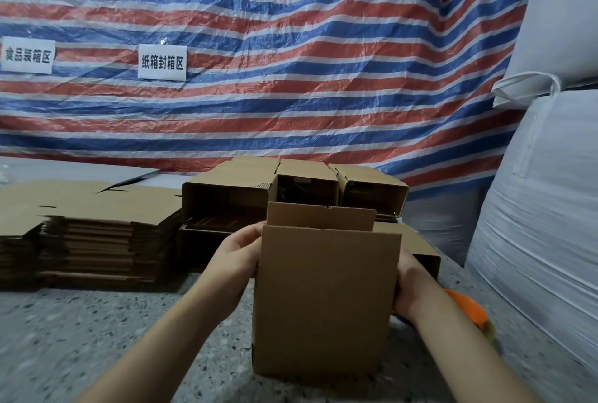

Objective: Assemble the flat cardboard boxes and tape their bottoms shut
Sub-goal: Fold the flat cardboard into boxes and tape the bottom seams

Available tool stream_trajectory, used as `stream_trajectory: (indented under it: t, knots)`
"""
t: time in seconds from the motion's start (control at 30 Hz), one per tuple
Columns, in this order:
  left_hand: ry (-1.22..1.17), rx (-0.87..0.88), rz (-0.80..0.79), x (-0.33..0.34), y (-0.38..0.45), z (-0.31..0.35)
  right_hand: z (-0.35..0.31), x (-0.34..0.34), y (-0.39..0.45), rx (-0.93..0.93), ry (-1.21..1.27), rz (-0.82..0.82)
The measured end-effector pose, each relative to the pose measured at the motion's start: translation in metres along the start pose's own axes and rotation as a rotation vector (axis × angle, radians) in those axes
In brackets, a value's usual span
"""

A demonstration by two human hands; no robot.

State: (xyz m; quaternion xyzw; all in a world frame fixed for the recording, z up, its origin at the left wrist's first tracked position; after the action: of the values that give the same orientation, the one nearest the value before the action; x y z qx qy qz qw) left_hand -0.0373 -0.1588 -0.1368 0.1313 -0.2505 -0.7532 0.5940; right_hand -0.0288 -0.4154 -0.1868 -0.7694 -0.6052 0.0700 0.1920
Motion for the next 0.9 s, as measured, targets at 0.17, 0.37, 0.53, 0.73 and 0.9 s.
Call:
stream_trajectory:
  t: [0.17, 0.37, 0.53, 0.73, 0.9]
  knots:
    - [0.143, 0.022, 0.029, -0.007, 0.001, -0.002, -0.003, 0.006, 0.003, -0.018, -0.022, -0.057]
    - [0.166, -0.024, -0.16, -0.002, 0.005, -0.008, -0.004, 0.009, -0.002, -0.034, -0.023, -0.067]
    - [0.276, 0.051, -0.133, -0.008, 0.006, -0.002, -0.002, 0.01, -0.002, -0.046, -0.019, -0.113]
    - [0.226, 0.05, 0.022, -0.014, 0.007, -0.004, -0.003, 0.015, -0.009, -0.119, 0.082, -0.186]
    - [0.183, 0.061, 0.023, -0.014, 0.008, -0.002, -0.002, 0.02, -0.009, -0.127, 0.112, -0.251]
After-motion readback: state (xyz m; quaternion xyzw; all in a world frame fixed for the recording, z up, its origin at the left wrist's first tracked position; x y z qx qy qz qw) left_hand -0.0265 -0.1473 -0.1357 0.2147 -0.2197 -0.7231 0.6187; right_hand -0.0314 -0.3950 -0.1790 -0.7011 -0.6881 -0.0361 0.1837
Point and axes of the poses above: each hand's wrist, its own y-axis towards the middle knuckle, its own x-axis out of the palm, z = x × y, the point moved 9 cm from there along y, towards the middle knuckle, and after that the axes turned 13 degrees about x, right-handed, at the moved point
